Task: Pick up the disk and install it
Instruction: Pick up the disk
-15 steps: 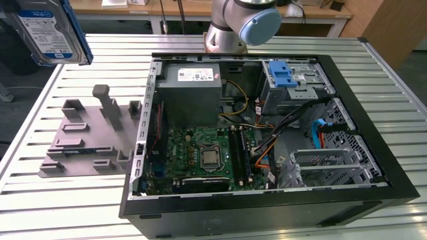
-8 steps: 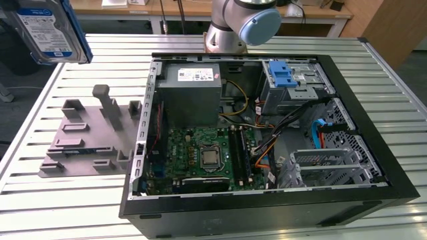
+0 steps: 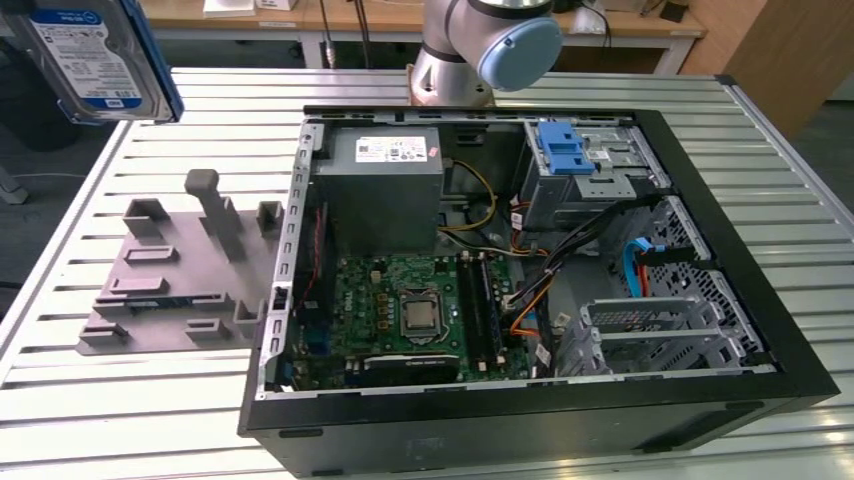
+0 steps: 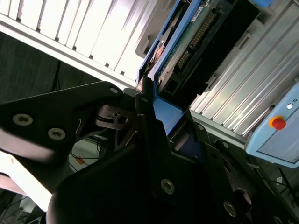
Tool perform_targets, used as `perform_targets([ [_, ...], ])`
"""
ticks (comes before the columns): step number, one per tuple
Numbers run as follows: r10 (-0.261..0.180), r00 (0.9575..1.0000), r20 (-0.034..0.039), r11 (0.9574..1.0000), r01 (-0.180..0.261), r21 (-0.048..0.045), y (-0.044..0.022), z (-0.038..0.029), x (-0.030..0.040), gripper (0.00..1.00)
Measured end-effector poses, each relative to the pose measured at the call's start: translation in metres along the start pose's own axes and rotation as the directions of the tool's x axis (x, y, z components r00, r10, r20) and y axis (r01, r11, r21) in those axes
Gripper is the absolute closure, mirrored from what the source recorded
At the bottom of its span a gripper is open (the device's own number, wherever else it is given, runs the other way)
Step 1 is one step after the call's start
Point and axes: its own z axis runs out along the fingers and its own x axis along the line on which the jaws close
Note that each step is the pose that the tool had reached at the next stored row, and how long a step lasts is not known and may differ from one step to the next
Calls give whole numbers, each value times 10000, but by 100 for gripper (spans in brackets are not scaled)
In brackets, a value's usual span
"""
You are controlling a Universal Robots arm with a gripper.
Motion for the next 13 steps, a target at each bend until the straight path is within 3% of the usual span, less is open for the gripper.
perform_targets([
  [13,1,10000,-1,10000,-1,-1,-3,-142,-2,64],
])
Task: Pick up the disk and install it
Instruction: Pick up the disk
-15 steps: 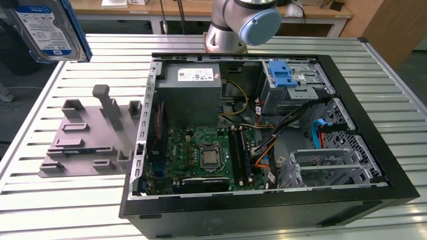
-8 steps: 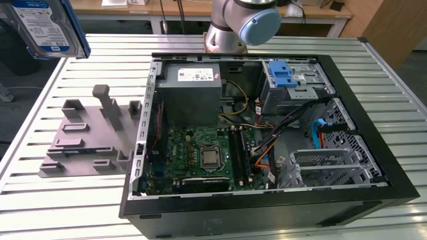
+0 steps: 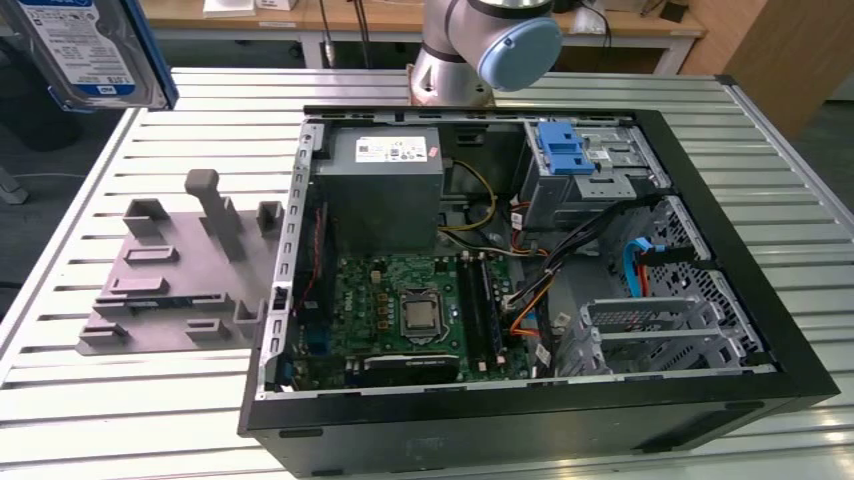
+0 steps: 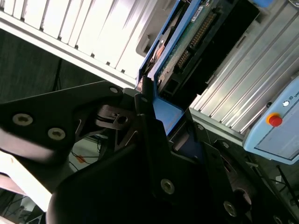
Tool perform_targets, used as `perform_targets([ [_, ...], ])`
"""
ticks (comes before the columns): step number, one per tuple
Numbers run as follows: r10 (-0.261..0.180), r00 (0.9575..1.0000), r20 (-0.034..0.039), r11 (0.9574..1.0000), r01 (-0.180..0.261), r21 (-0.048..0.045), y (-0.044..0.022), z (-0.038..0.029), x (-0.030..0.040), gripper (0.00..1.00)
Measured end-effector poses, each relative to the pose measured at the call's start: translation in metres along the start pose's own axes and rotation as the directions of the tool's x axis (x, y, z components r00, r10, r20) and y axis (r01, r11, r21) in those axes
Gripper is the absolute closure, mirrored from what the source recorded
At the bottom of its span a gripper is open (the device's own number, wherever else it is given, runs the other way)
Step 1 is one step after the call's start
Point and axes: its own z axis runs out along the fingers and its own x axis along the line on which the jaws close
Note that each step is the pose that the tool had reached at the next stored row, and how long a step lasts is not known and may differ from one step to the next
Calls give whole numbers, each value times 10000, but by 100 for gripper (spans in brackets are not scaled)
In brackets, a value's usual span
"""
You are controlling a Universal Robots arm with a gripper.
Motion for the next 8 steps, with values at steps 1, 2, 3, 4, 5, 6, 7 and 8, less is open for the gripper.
perform_targets([
  [1,1,10000,0,10000,-1,0,0,-9,-2,64],
  [2,1,10000,0,10000,-1,0,0,-20,-2,64],
  [3,1,10000,0,10000,-1,1,0,-32,-2,64],
  [4,0,10000,0,10000,0,1,0,-41,-2,64],
  [5,0,10000,0,10000,0,1,0,-46,-1,64],
  [6,0,10000,0,10000,0,1,-1,-47,-2,64],
  [7,0,10000,0,10000,0,3,-1,-46,-1,64],
  [8,0,10000,0,10000,0,3,-1,-47,-1,64],
])
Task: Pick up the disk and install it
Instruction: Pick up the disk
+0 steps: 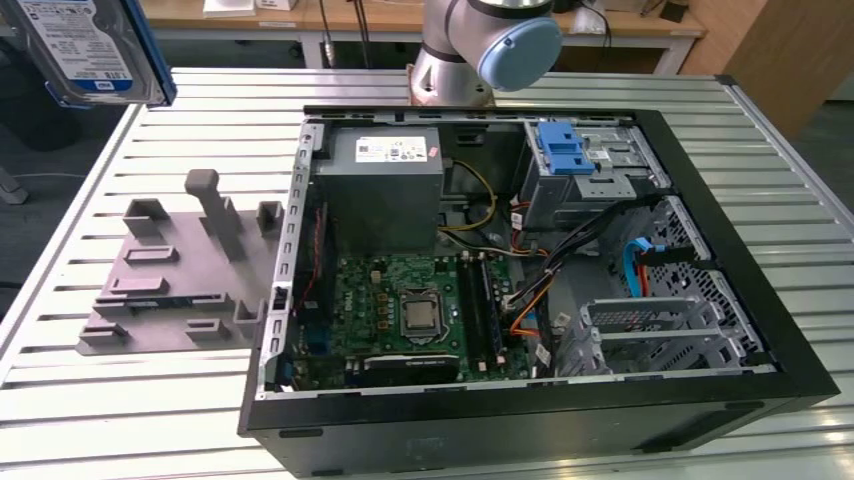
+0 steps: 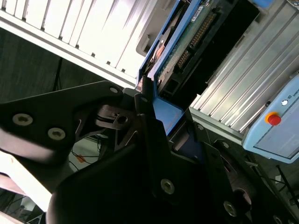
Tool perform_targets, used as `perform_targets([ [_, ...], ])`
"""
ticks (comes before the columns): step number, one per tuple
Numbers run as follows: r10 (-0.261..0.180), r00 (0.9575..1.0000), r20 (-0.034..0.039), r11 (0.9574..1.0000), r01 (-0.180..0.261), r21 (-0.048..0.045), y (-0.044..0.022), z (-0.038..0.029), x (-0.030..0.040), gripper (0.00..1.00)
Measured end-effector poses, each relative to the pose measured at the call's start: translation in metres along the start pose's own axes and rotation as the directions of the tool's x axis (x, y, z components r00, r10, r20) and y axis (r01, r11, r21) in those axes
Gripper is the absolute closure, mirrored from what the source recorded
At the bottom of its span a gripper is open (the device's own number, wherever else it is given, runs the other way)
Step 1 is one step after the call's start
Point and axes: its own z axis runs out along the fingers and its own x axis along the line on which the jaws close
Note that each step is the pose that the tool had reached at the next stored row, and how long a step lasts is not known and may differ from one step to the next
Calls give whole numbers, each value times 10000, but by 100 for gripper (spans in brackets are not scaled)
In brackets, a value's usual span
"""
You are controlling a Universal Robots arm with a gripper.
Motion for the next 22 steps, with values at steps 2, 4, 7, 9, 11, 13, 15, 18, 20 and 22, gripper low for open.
perform_targets([
  [2,0,10000,-1,10000,0,-2,0,-1,0,64],
  [4,0,10000,-1,10000,0,-1,-1,-1,1,64],
  [7,0,10000,-1,10000,0,-3,-16,-2,16,64],
  [9,0,10000,-1,10000,0,-2,-32,-1,28,64],
  [11,1,10000,-1,10000,-1,-2,-55,0,47,64],
  [13,0,10000,-1,10000,0,-1,-77,1,75,64],
  [15,0,10000,-1,10000,0,-2,-99,2,104,64],
  [18,1,10000,0,10000,-1,-1,-123,4,147,64],
  [20,0,10000,-1,10000,0,-1,-145,4,174,64],
  [22,0,10000,-1,10000,0,-2,-171,5,190,64],
])
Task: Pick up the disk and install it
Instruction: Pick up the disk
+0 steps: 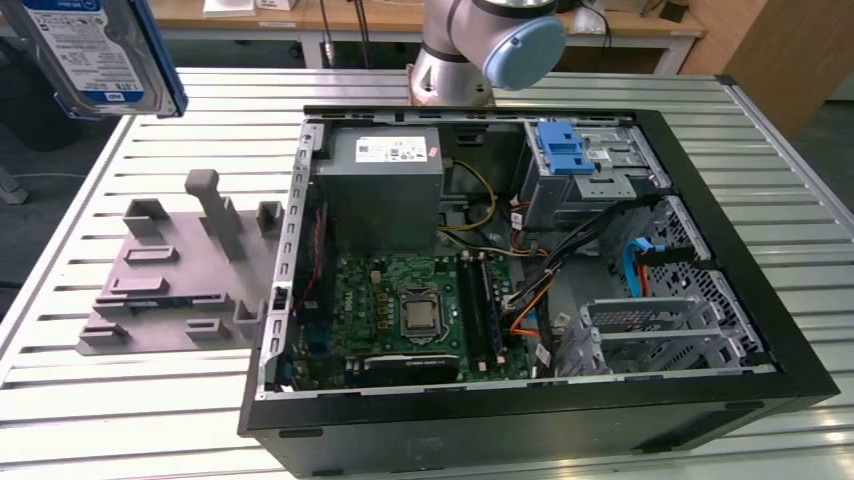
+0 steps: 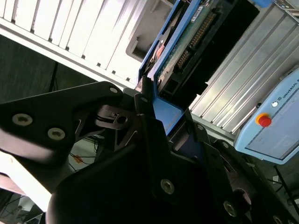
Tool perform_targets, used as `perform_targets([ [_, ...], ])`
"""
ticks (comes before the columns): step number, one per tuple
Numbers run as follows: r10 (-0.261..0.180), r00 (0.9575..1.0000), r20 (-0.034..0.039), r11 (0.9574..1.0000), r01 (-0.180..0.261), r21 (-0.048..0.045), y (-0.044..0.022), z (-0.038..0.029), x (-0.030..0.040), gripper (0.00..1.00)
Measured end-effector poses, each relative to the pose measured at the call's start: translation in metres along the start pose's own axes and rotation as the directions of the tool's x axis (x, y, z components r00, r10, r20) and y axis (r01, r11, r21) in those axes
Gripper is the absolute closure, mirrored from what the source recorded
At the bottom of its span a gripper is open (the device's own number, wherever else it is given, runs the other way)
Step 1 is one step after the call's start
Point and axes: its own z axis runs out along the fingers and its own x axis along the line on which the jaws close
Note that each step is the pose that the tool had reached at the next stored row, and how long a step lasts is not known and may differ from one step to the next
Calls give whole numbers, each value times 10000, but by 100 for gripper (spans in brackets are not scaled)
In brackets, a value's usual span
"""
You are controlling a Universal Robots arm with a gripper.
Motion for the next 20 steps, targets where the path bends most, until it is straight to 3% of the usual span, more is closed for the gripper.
perform_targets([
  [6,1,10000,1,10000,-1,0,-81,3,58,64],
  [20,7,10000,0,10000,-7,0,-184,8,249,64],
])
